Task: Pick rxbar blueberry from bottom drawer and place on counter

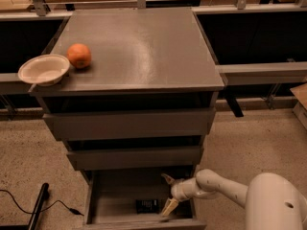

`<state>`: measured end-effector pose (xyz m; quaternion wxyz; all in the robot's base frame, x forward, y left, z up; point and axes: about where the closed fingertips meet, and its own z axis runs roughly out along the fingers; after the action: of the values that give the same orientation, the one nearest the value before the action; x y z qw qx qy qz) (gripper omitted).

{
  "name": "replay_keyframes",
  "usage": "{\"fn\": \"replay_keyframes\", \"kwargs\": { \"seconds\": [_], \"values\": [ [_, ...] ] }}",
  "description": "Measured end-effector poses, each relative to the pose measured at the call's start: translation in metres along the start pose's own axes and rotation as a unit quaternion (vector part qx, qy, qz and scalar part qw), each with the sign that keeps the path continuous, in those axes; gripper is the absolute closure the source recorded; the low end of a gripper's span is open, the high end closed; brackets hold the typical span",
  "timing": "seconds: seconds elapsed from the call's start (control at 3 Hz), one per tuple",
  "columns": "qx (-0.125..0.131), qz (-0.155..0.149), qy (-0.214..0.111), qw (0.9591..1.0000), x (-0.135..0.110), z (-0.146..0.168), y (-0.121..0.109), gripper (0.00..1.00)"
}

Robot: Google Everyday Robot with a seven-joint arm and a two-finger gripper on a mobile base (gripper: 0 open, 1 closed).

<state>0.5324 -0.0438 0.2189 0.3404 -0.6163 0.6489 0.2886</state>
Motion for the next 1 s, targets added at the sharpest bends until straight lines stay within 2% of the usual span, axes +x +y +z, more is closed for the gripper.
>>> {"fn": "replay_keyframes", "kwargs": {
  "seconds": [0.67,1.0],
  "values": [
    [-0.001,-0.038,0.001,0.9993,0.012,0.023,-0.005,0.00],
    [-0.007,-0.037,-0.003,0.9993,0.019,0.037,-0.007,0.17]
  ]
}}
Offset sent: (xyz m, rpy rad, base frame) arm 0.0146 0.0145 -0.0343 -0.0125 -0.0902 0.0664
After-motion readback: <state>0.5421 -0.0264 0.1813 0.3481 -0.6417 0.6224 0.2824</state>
